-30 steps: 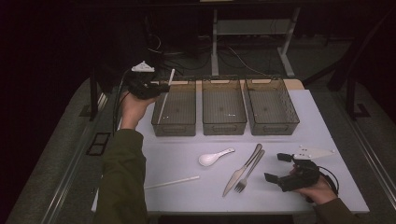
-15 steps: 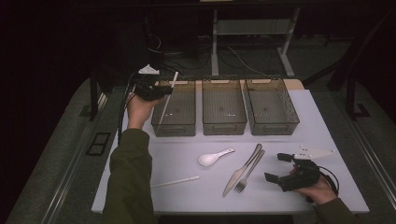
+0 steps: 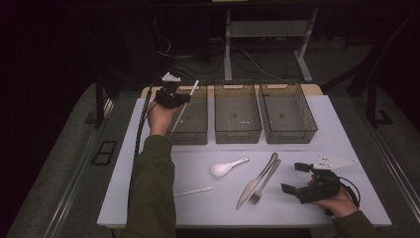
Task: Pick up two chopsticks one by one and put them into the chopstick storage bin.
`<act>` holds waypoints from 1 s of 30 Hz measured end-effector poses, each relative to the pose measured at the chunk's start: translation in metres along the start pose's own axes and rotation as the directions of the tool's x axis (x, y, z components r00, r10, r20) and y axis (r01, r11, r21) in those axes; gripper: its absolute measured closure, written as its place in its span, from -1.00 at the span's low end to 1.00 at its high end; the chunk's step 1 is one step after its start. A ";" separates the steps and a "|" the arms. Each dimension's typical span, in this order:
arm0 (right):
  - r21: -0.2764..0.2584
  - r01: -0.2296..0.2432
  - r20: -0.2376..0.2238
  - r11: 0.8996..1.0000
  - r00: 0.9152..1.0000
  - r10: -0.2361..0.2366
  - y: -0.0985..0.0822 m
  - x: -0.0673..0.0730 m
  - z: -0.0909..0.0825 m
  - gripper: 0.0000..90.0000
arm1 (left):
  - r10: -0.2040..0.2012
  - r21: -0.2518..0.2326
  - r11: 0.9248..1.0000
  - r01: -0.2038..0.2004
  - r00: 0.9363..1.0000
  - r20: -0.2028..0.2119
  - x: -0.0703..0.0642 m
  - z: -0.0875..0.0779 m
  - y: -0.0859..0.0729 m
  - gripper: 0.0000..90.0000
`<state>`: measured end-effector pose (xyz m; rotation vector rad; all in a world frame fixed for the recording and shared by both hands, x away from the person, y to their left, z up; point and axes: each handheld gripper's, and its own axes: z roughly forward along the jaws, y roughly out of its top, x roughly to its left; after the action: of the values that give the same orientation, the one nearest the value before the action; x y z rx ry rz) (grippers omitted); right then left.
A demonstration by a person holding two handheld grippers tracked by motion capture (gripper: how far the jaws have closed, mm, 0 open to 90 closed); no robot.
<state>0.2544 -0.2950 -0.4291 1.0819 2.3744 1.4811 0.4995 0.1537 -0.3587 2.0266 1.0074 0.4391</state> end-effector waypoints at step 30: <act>-0.002 0.038 0.030 0.999 0.999 -0.038 -0.001 -0.003 0.002 -0.98 | 0.079 -0.011 0.997 -0.078 0.982 0.169 -0.036 -0.028 -0.005 0.00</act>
<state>0.2570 -0.2959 -0.4316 1.0446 2.3588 1.4457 0.4579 0.1414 -0.3437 2.0673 0.8245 0.3032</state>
